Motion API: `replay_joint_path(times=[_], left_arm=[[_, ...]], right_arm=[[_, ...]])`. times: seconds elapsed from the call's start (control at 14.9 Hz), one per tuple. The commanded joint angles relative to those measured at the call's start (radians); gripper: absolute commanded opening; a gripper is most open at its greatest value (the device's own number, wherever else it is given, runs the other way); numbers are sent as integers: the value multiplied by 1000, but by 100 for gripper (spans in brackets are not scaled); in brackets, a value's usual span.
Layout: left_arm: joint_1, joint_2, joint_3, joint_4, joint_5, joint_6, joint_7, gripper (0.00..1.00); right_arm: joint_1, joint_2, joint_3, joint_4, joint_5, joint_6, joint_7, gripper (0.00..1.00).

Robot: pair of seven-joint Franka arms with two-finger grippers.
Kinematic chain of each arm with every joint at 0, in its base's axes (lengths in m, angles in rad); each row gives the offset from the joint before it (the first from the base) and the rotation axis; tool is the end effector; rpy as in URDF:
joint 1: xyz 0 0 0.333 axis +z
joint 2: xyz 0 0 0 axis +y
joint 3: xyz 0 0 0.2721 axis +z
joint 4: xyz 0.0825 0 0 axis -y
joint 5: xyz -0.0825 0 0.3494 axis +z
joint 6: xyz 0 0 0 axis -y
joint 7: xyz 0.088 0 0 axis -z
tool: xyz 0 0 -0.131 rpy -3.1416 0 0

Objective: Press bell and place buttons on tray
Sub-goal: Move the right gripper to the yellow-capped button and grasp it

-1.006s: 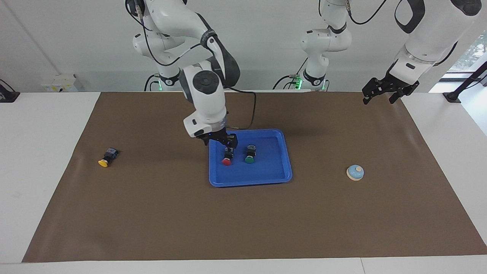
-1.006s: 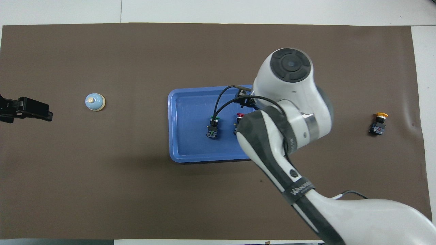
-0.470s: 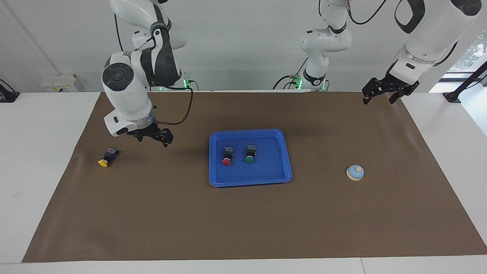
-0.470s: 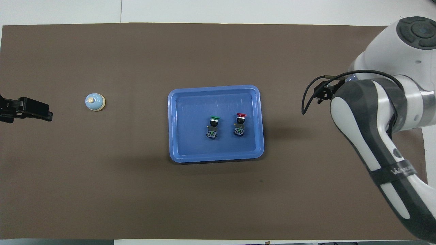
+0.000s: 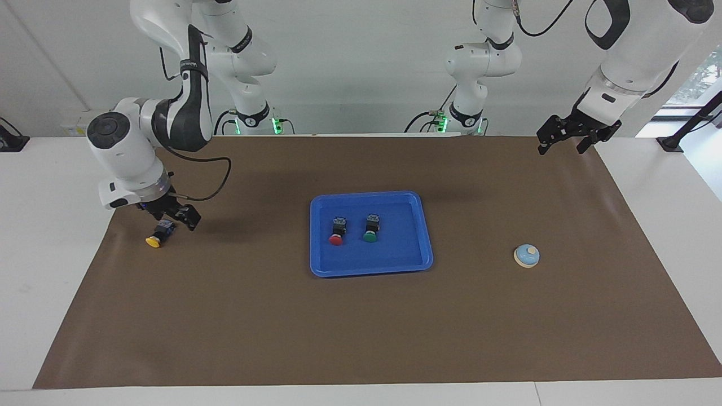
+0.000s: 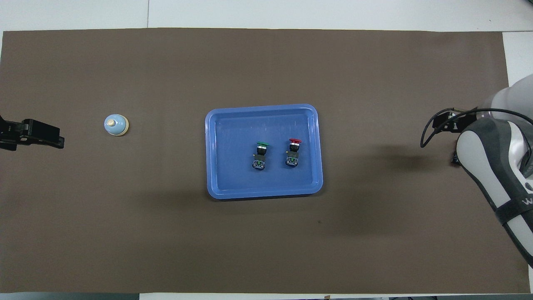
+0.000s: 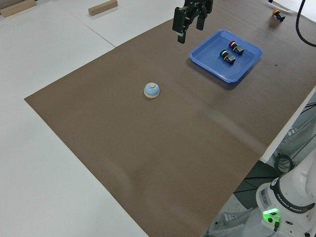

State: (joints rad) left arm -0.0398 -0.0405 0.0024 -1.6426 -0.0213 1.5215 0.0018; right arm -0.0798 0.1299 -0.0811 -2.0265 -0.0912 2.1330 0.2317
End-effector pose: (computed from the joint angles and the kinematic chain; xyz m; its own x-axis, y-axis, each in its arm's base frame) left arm 0.4999 -0.0216 0.5421 0.9959 -0.0401 -0.0805 -0.0385 -0.9990 0.0215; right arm 0.5311 -0.0917 0.3352 0.9418 -0.3360 -0.0048 -0.3343 -0.9382 0.0899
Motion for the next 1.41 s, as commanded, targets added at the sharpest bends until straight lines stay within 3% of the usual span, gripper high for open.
replay_joint_path(times=[0.0,0.4,0.67,1.01,1.34], left_arm=[[3,-9,1,1,-5,-9,-5,100],[3,-9,1,1,-5,-9,-5,100],[3,-9,1,1,-5,-9,-5,100],[3,-9,1,1,-5,-9,-5,100],[3,-9,1,1,-5,-9,-5,100]], right_arm=[[-76,-64,15,-118,-16,106,-38,100],[-147,-47,15,-188,-16,246,-46,100],[-152,37,15,-190,-15,350,-9,100],[-178,91,18,-190,2,378,9,100],[-184,94,20,-190,2,367,9,99]])
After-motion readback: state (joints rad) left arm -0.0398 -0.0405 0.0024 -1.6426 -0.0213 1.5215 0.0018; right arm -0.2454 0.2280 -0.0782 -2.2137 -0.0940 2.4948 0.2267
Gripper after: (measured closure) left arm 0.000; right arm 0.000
